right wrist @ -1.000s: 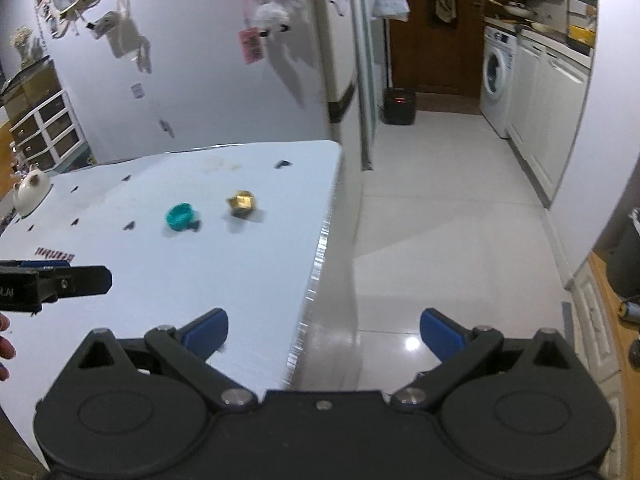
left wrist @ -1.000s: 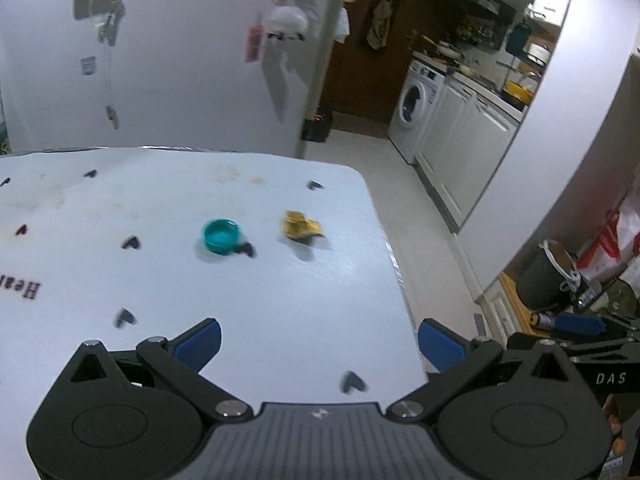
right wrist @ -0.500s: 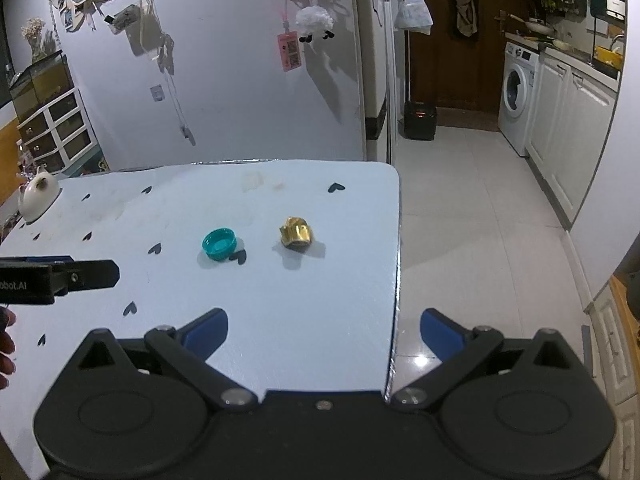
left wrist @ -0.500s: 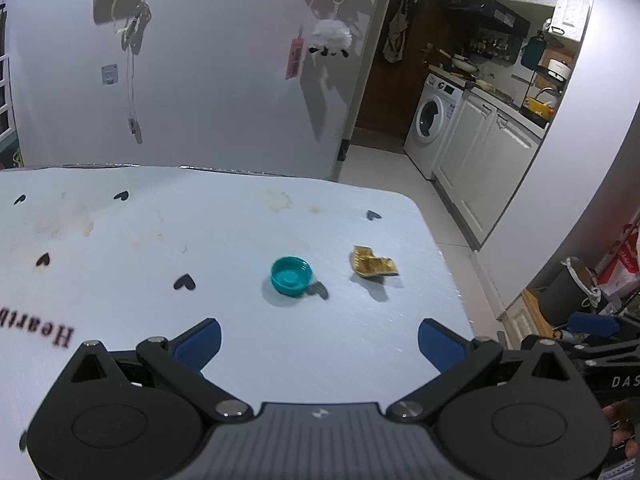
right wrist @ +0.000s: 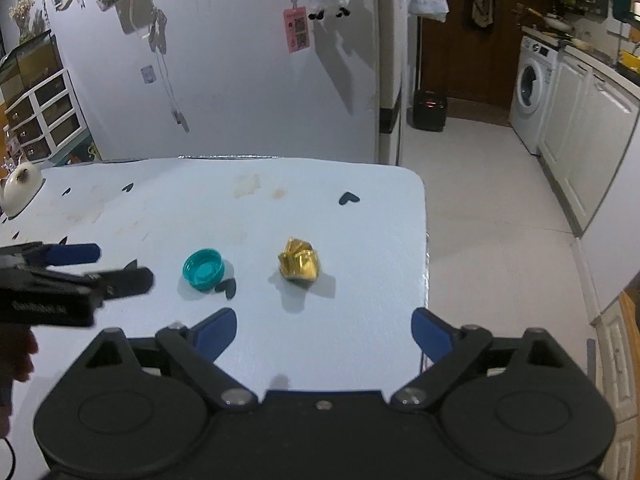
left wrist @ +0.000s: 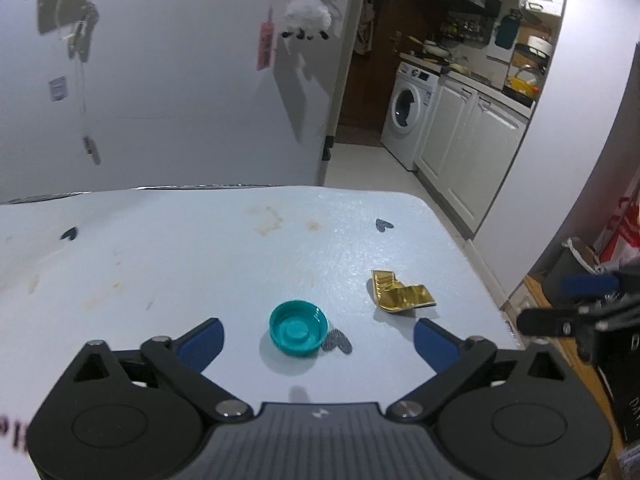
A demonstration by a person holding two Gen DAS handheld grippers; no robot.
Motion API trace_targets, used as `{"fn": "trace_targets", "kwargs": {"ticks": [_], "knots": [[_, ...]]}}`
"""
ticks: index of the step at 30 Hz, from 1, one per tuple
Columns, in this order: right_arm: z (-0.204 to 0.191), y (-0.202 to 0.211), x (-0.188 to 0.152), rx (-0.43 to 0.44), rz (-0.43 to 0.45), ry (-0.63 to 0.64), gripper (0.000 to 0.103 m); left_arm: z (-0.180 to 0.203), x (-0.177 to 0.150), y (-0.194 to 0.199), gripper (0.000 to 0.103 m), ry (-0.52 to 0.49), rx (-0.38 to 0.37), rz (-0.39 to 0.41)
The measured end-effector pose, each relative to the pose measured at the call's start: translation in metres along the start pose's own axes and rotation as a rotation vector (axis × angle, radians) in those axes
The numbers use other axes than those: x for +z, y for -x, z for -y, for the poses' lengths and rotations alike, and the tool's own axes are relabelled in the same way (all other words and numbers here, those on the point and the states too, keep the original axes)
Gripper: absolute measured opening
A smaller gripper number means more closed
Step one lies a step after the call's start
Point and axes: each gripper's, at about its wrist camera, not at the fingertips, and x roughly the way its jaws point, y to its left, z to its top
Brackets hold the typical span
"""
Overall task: Collect trash
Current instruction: 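Grasp the teal bottle cap with the left tool while the right tool grasps the gold wrapper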
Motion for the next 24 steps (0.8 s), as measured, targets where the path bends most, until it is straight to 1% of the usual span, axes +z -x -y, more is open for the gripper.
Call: {"fn": "trace_targets", "kwargs": {"ticks": [3, 5, 10, 13, 15, 16, 19, 21, 23, 24], "knots": [[-0.001, -0.019, 0.014, 0.001, -0.011, 0.033, 0.091, -0.003, 0.0, -0.023, 0.094, -0.022, -0.008, -0.017], [-0.001, -0.033, 0.024, 0.004, -0.018, 0.047, 0.091, -0.006, -0.001, -0.036, 0.09, -0.032, -0.01, -0.031], [-0.002, -0.066, 0.044, 0.015, -0.043, 0.08, 0.088, -0.011, -0.006, -0.065, 0.086, -0.057, -0.006, -0.069], [-0.002, -0.088, 0.052, 0.025, -0.071, 0.086, 0.083, -0.011, -0.008, -0.077, 0.084, -0.088, 0.003, -0.093], [-0.005, -0.103, 0.056, 0.037, -0.09, 0.097, 0.081, -0.011, -0.009, -0.083, 0.081, -0.104, 0.003, -0.1], [-0.007, -0.111, 0.058, 0.045, -0.104, 0.103, 0.078, -0.011, -0.01, -0.085, 0.079, -0.104, 0.001, -0.104], [-0.011, -0.13, 0.059, 0.061, -0.139, 0.109, 0.073, -0.01, -0.011, -0.087, 0.075, -0.111, 0.003, -0.094], [-0.015, -0.142, 0.058, 0.063, -0.161, 0.113, 0.07, -0.01, -0.011, -0.086, 0.068, -0.121, 0.008, -0.087], [-0.018, -0.15, 0.058, 0.069, -0.171, 0.118, 0.065, -0.011, -0.011, -0.084, 0.055, -0.122, 0.017, -0.082], [-0.02, -0.153, 0.057, 0.074, -0.176, 0.123, 0.063, -0.012, -0.011, -0.083, 0.052, -0.117, 0.02, -0.081]]}}
